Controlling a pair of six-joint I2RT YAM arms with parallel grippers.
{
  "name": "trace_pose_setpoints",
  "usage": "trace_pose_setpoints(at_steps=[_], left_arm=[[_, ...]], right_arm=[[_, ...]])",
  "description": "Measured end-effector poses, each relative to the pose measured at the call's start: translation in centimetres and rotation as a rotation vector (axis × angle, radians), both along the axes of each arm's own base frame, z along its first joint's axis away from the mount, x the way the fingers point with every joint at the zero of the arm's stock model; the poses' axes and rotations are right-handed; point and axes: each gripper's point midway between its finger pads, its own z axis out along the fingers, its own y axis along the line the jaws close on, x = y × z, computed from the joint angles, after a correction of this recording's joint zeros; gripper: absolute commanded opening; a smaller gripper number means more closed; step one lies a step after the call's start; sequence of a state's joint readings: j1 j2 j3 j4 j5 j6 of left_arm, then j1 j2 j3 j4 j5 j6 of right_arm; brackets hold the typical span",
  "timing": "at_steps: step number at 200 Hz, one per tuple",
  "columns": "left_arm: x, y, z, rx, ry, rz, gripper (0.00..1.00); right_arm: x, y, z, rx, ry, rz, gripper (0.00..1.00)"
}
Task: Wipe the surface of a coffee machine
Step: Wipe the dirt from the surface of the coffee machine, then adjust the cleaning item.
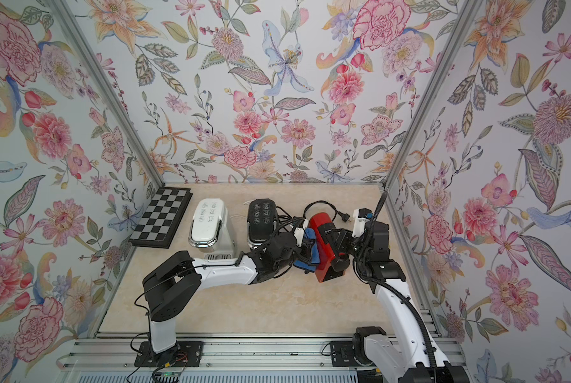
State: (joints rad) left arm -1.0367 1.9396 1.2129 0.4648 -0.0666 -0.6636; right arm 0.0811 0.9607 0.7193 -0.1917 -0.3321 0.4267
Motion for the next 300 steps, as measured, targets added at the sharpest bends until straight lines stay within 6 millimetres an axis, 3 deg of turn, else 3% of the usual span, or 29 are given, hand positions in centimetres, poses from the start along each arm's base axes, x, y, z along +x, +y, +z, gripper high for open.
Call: trace_pose_setpoints(at_steps=[38, 69, 84, 103, 154, 184, 234, 264, 300], left_arm=[[-1.7, -0.5, -0.8, 0.009, 0.004, 0.008, 0.0], [-6.5, -1.7, -2.6, 0.044, 0.037, -0.073, 0.0], [-7.9, -2.0, -2.2, 0.051, 0.04, -0.099, 0.0], [-8.5, -1.9, -0.2, 0.034, 0.021, -0.117, 0.0], [-7.7, -1.8, 9.8, -0.088, -0.124, -0.139, 0.0], [-5.6, -0.4, 13.7, -0.113, -0.193, -0.139, 0.0], [-1.5, 2.5, 15.3, -0.081, -0.225, -0.141, 0.0], [-0.4, 3.7, 15.9, -0.094, -0.22, -0.164, 0.0], [-1.4, 3.7, 17.4, -0.16, -0.202, -0.254, 0.0]], right_arm=[[-0.2, -0.1, 0.1, -0.001, -0.001, -0.003, 0.43], [-0.5, -0.1, 0.1, -0.002, 0.004, -0.003, 0.43], [-0.6, -0.1, 0.1, -0.002, 0.005, -0.003, 0.43], [-0.7, -0.1, 0.2, -0.002, 0.007, -0.003, 0.44], [-1.5, 0.1, 0.4, 0.02, 0.019, 0.01, 0.49], [-2.4, 0.7, 2.3, 0.087, 0.012, 0.055, 0.55], [-4.0, 3.4, 9.4, 0.219, -0.103, 0.252, 0.62], [-5.0, 4.7, 10.4, 0.272, -0.112, 0.34, 0.66], [-6.0, 6.3, 11.5, 0.302, -0.144, 0.442, 0.74]])
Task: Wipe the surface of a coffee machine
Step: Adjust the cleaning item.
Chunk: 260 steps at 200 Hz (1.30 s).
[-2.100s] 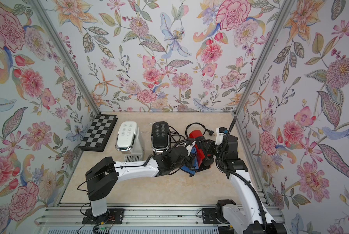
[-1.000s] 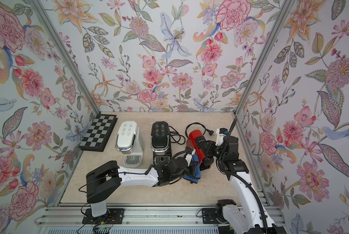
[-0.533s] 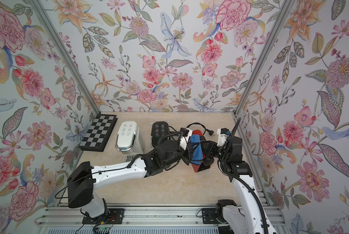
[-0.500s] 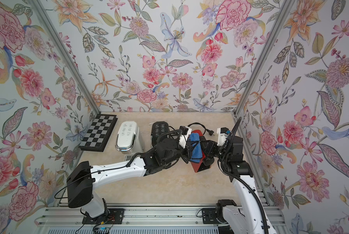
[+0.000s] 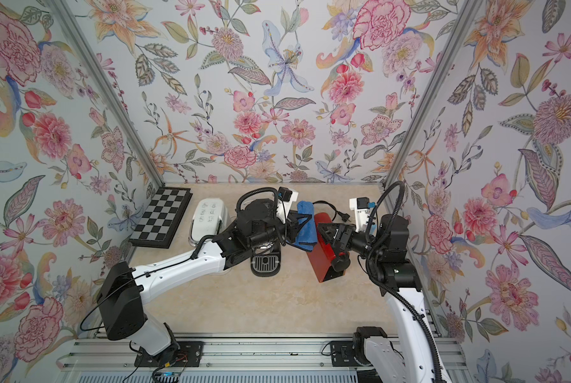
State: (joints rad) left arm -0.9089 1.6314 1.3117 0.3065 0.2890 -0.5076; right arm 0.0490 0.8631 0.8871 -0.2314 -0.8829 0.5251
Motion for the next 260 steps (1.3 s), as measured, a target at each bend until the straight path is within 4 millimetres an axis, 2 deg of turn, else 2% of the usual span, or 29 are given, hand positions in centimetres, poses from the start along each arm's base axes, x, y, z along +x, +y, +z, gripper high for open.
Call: trace_pose_setpoints(at_steps=[33, 55, 100, 122, 159, 175, 185, 195, 203, 230, 260], left_arm=[[-0.3, 0.9, 3.0, -0.137, 0.024, -0.086, 0.0], [-0.7, 1.2, 4.1, -0.192, 0.036, -0.131, 0.0], [-2.2, 1.1, 4.0, -0.259, 0.095, -0.221, 0.0], [-2.6, 1.1, 3.9, -0.285, 0.122, -0.247, 0.0], [-3.0, 1.2, 4.2, -0.326, 0.139, -0.27, 0.0], [-3.2, 1.1, 4.3, -0.345, 0.142, -0.286, 0.15], [-3.3, 0.9, 4.4, -0.356, 0.14, -0.296, 0.35], [-3.4, 0.7, 4.4, -0.364, 0.141, -0.306, 0.38], [-3.7, 0.6, 4.3, -0.365, 0.14, -0.316, 0.46], [-4.1, 0.3, 3.4, -0.341, 0.137, -0.32, 0.98], [-2.5, 0.2, 1.4, -0.248, 0.124, -0.225, 0.99]], right_arm=[[-1.0, 2.1, 0.4, 0.0, -0.034, 0.085, 0.75], [-1.0, 2.6, 0.2, -0.006, -0.036, 0.102, 0.75], [-0.3, 3.0, -0.5, -0.025, -0.031, 0.1, 0.73], [-0.1, 3.6, -0.8, -0.034, -0.036, 0.109, 0.58], [-0.3, 4.5, -0.1, -0.024, -0.064, 0.123, 0.16], [-0.5, 4.6, 0.4, -0.019, -0.076, 0.114, 0.0], [-0.7, 4.4, 0.7, -0.01, -0.074, 0.094, 0.0], [-0.9, 4.1, 0.8, -0.007, -0.08, 0.07, 0.0], [-1.2, 3.7, 0.8, -0.003, -0.076, 0.042, 0.0], [-2.0, 1.6, 0.0, -0.042, -0.036, -0.105, 0.0], [-2.9, -2.6, -1.9, -0.129, 0.054, -0.342, 0.0]])
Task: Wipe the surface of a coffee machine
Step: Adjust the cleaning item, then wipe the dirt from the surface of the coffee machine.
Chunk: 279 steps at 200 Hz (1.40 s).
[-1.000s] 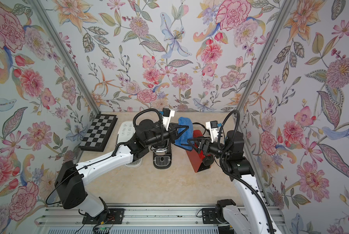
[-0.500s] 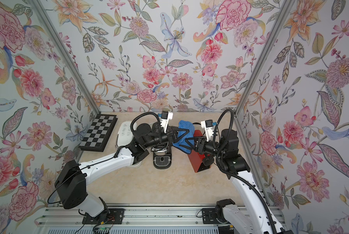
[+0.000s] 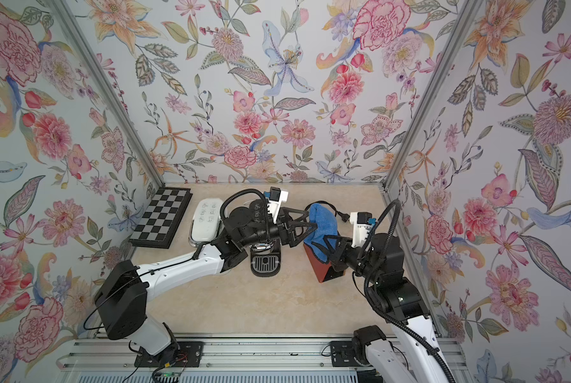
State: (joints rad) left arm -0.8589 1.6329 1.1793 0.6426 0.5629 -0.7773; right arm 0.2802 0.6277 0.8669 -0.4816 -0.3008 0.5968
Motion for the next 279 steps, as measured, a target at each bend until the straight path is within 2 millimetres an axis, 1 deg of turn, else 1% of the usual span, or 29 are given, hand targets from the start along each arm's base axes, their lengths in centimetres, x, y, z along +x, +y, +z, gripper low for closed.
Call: trace_pose_setpoints(at_steps=[12, 35, 51, 68, 82, 98, 134, 145, 170, 190, 213, 236, 251, 279], left_arm=[[0.8, 0.0, -0.3, 0.039, -0.011, 0.041, 0.99], [2.1, -0.5, 0.5, 0.074, -0.059, 0.103, 0.99], [2.8, -1.2, 0.6, 0.101, -0.087, 0.132, 0.99], [3.2, -2.3, 0.3, 0.132, -0.109, 0.146, 0.99], [3.3, -3.6, -0.5, 0.164, -0.121, 0.144, 0.99], [3.6, -4.8, -2.0, 0.201, -0.119, 0.141, 0.99], [4.0, -6.7, -5.9, 0.273, -0.088, 0.123, 0.99], [4.2, -7.1, -7.1, 0.296, -0.077, 0.12, 0.99], [4.3, -7.7, -8.9, 0.327, -0.064, 0.124, 0.99], [4.3, -8.1, -9.9, 0.35, -0.058, 0.127, 0.99], [4.3, -8.2, -10.4, 0.37, -0.06, 0.142, 0.99], [4.5, -8.2, -10.6, 0.379, -0.06, 0.161, 0.99], [4.8, -8.2, -11.0, 0.388, -0.057, 0.172, 0.99], [5.1, -8.1, -11.3, 0.395, -0.063, 0.189, 0.99]], right_arm=[[-0.7, -1.7, -0.8, -0.02, 0.032, -0.092, 0.0], [-2.3, -4.4, -1.9, -0.037, 0.072, -0.224, 0.0], [-3.0, -5.4, -3.0, -0.032, 0.098, -0.276, 0.0], [-3.6, -5.9, -5.6, -0.034, 0.158, -0.304, 0.0], [-3.9, -6.1, -7.9, -0.039, 0.218, -0.318, 0.0], [-4.1, -6.2, -9.6, -0.043, 0.263, -0.329, 0.0], [-4.3, -6.3, -11.0, -0.035, 0.292, -0.343, 0.0], [-4.2, -6.2, -11.8, -0.035, 0.307, -0.346, 0.0], [-4.4, -6.3, -14.4, -0.045, 0.36, -0.356, 0.0], [-4.8, -6.4, -15.9, -0.036, 0.386, -0.363, 0.0], [-4.9, -6.3, -16.9, -0.019, 0.39, -0.364, 0.0], [-4.5, -5.8, -17.4, 0.008, 0.387, -0.349, 0.0], [-4.3, -5.4, -17.1, 0.023, 0.374, -0.334, 0.0], [-4.1, -4.8, -15.8, 0.051, 0.345, -0.304, 0.0]])
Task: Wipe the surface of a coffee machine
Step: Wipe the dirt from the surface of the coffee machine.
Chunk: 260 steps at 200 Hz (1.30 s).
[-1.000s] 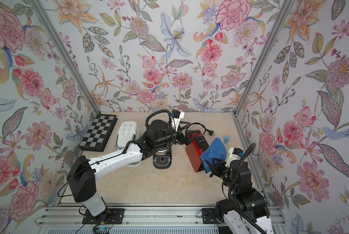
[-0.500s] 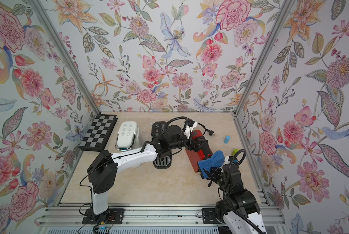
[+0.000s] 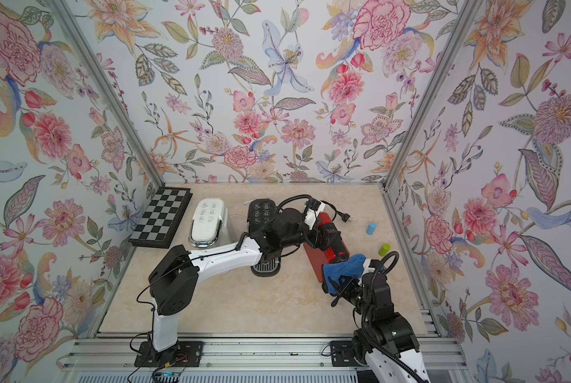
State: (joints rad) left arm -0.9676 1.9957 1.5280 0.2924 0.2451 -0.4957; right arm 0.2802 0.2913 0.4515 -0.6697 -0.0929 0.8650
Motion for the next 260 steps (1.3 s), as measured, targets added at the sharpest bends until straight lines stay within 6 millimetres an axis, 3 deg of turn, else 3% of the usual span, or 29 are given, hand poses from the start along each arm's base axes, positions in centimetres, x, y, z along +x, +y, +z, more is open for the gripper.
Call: trace_pose_setpoints(at_steps=[38, 77, 210, 230, 260], left_arm=[[0.3, 0.1, -0.1, 0.002, -0.006, 0.014, 0.98], [0.3, 0.1, -0.1, -0.008, -0.013, 0.016, 0.96], [0.3, 0.1, -0.2, -0.02, -0.021, 0.016, 0.93], [0.3, 0.1, -0.2, -0.022, -0.022, 0.016, 0.93], [0.3, 0.1, -0.3, -0.023, -0.022, 0.017, 0.93]], right_arm=[[0.3, 0.7, 3.8, 0.046, -0.096, 0.03, 0.0], [0.7, 0.8, 3.7, 0.044, -0.088, 0.03, 0.0], [1.2, -1.3, -4.3, -0.047, 0.087, -0.097, 0.0], [1.9, -1.0, -4.6, -0.012, 0.036, -0.107, 0.0], [2.3, -0.5, -7.5, 0.06, 0.037, -0.128, 0.0]])
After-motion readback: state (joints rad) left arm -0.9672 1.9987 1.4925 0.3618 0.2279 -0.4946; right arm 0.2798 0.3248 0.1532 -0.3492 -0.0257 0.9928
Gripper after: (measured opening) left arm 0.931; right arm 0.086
